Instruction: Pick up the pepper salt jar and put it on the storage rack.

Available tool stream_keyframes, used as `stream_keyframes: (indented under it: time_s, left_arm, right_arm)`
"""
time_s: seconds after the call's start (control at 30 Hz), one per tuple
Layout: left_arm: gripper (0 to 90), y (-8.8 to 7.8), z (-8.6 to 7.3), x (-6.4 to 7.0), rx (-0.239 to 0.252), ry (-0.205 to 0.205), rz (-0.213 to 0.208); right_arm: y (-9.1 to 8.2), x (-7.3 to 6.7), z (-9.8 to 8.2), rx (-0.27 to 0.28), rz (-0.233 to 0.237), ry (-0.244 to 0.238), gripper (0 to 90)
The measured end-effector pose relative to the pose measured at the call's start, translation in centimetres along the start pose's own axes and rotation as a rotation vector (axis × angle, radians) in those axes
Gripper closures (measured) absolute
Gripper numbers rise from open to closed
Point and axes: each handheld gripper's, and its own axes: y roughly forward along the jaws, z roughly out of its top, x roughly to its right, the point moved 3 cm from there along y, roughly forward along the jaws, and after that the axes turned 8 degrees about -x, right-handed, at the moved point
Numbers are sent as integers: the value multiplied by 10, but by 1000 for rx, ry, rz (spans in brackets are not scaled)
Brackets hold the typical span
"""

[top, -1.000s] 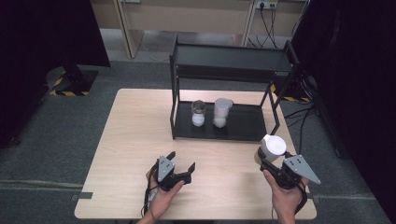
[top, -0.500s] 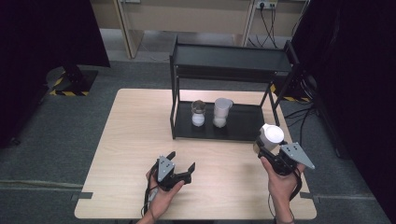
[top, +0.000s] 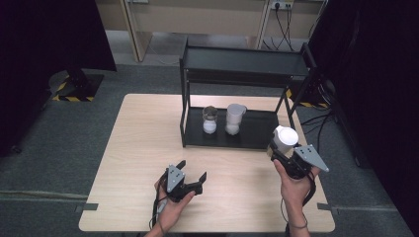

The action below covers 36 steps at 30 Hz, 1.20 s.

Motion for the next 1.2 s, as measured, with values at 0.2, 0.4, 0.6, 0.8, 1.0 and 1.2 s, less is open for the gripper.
stream_keyframes:
  time_s: [0.2, 0.4, 0.6, 0.8, 1.0, 1.2]
  left_arm:
    - [91, 0, 0, 0, -1, 2, 0]
    - [91, 0, 0, 0, 0, 5, 0]
    - [91, 0, 0, 0, 0, 6, 0]
    - [91, 0, 0, 0, 0, 7, 0]
    - [92, 0, 0, 1, 2, 6, 1]
    - [92, 0, 0, 1, 2, 6, 1]
  right_arm:
    - [6, -2, 4, 0, -1, -2, 310]
    - [12, -2, 5, -2, -5, 4, 310]
    - [18, -2, 6, -5, -8, 5, 310]
    - [23, -1, 6, -10, -14, 10, 310]
    - [25, -1, 7, -7, -17, 12, 310]
    - [27, -3, 8, -4, -13, 8, 310]
